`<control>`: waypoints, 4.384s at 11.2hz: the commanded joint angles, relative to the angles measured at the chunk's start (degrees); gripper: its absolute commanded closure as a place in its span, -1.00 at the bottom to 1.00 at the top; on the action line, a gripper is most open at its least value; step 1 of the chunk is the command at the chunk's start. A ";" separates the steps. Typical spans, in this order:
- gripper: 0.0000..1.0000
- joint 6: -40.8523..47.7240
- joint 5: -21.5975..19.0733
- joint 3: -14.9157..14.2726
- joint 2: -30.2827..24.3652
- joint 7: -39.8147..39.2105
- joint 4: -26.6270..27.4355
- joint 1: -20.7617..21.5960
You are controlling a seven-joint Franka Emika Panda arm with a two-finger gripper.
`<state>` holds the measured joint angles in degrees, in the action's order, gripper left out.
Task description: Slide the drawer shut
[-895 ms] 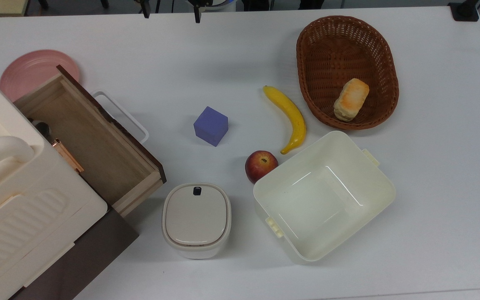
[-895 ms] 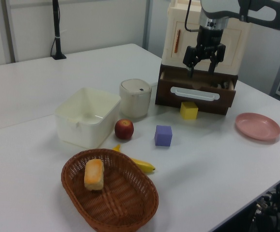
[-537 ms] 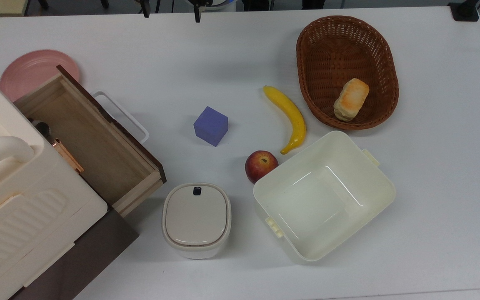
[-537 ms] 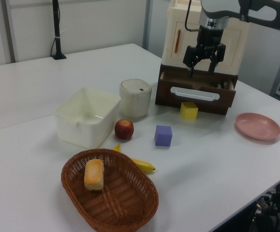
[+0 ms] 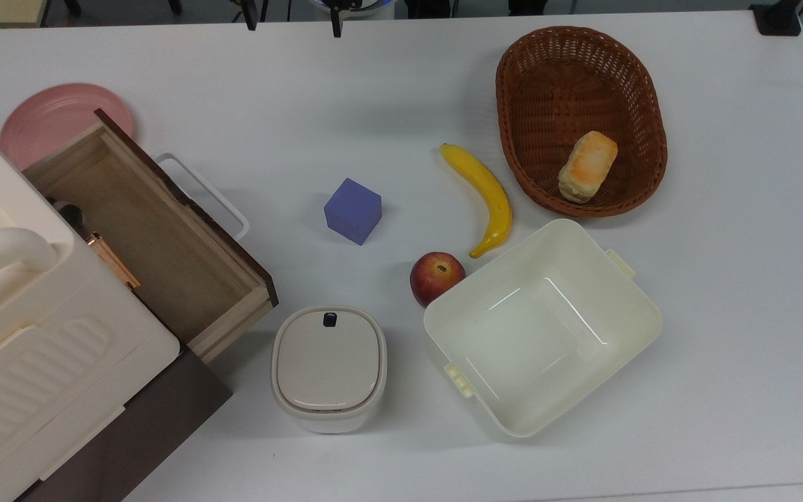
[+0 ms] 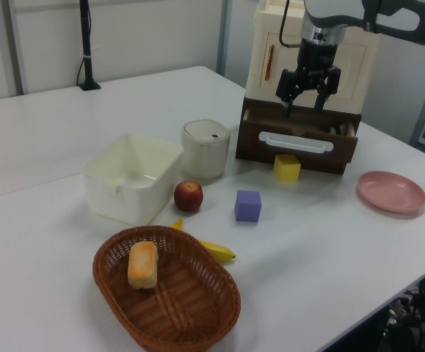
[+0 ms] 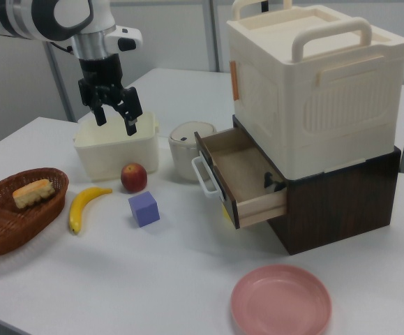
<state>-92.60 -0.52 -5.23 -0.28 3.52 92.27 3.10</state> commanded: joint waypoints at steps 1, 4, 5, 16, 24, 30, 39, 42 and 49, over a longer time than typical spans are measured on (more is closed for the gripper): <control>-0.16 -0.13 -1.41 -0.83 -1.30 2.53 1.50 0.51; 1.00 -0.48 -2.47 -0.83 -0.78 2.37 1.77 0.59; 1.00 -0.57 -2.47 -0.83 -0.86 2.28 2.29 0.51; 1.00 -13.13 -2.12 -1.18 8.88 15.72 4.32 -5.12; 1.00 -17.35 -2.65 -1.18 14.33 26.28 3.62 -4.94; 1.00 -22.19 -2.12 -1.62 17.67 24.35 0.72 -6.61; 1.00 -23.24 -2.29 -2.06 21.81 23.29 -3.24 -9.69; 1.00 -24.30 -2.47 -2.67 21.81 23.46 -3.59 -9.69; 1.00 -28.08 -2.47 -2.77 25.32 23.55 -7.71 -10.48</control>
<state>-119.63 -2.34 -7.41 21.78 28.12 88.86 -7.05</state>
